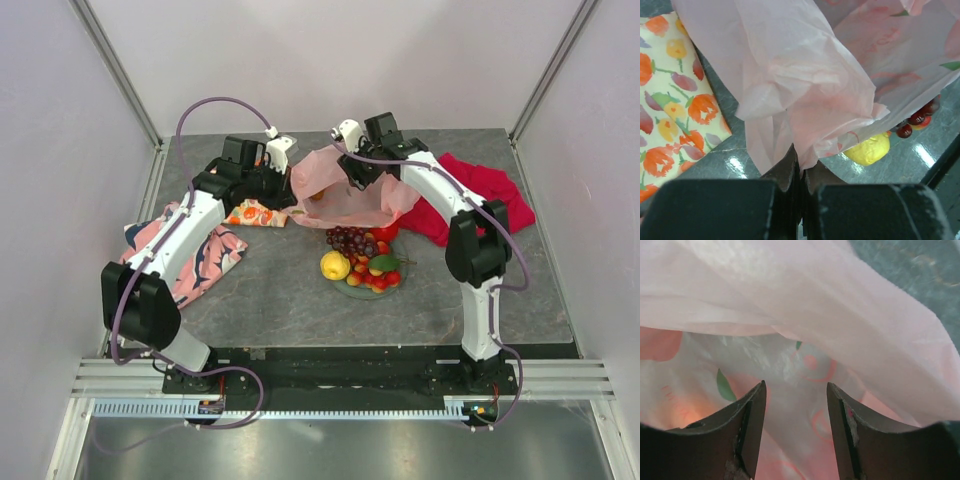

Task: Take the fake fruits out of the plastic bag
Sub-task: Adjust the plastic bag at the center of the board.

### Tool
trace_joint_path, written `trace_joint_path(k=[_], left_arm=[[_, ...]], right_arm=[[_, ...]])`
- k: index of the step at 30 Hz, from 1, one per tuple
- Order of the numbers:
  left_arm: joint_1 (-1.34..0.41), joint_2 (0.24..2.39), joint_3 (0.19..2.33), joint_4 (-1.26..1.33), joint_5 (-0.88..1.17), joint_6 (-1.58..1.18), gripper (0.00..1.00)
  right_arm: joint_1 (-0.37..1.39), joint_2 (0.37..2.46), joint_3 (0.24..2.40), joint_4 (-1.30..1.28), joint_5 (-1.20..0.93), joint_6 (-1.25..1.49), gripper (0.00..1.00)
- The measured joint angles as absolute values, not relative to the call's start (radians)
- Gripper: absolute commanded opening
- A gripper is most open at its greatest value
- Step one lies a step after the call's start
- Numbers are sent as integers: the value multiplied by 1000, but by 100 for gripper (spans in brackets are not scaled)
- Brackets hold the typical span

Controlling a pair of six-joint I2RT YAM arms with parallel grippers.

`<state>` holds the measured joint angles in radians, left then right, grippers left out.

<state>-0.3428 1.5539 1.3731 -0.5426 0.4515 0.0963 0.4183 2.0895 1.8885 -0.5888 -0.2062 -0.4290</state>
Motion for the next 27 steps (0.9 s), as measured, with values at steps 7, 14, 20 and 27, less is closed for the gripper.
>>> trace_joint_path(k=[7, 14, 20, 27], left_arm=[[-342, 1576, 1382, -555, 350, 120, 4], [-268, 1582, 1450, -598, 268, 141, 24], [-264, 1581, 1517, -595, 376, 140, 2], [-308, 1716, 1718, -596, 483, 99, 2]], right_arm=[[417, 2222, 1993, -632, -243, -395, 64], [418, 2225, 2051, -643, -299, -310, 62], [423, 2214, 2045, -645, -369, -250, 52], [429, 2151, 2006, -651, -373, -227, 50]])
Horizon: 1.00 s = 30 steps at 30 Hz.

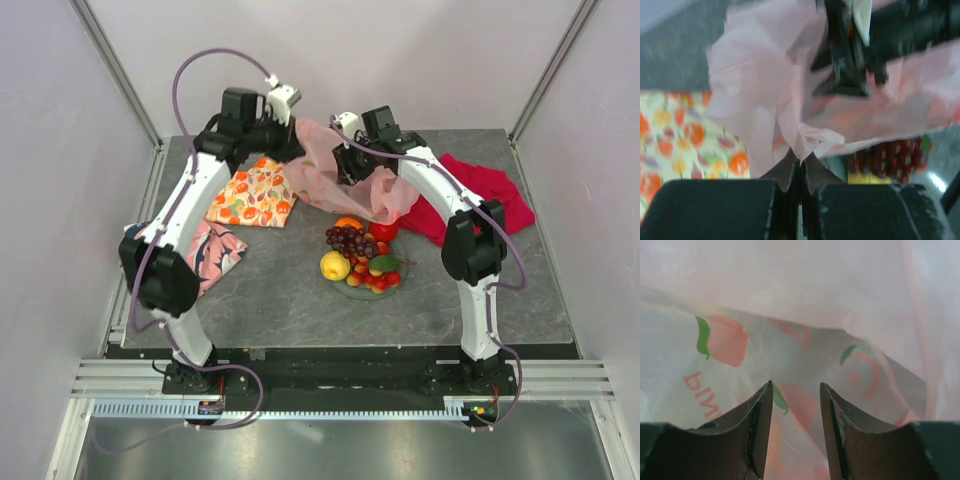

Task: Take the fake fruits out of the plastic bag
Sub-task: Adjust the plastic bag at the center of the board.

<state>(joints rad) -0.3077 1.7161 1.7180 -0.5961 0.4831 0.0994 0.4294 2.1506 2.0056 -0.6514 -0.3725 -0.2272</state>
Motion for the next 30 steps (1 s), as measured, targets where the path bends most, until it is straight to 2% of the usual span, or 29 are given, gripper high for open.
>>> trace_joint_path(k=[7, 10, 15, 20, 30], left_arm=[[-390, 2019, 2246, -484, 509, 26, 2], [-482, 2111, 2455, -408, 516, 10, 2], [-673, 2131, 2544, -316, 579, 7, 2], [-746, 2027, 2313, -322, 632, 23, 2], [-572, 1710, 1639, -390, 519, 160, 2]], right_arm=[[308, 2136, 1995, -648, -288, -186, 51], [236, 2076, 1923, -640, -242, -174, 51], [152, 1939, 1785, -629, -201, -158, 52], [147, 1877, 1708, -624, -208, -149, 54], [153, 1887, 1672, -614, -226, -126, 56]])
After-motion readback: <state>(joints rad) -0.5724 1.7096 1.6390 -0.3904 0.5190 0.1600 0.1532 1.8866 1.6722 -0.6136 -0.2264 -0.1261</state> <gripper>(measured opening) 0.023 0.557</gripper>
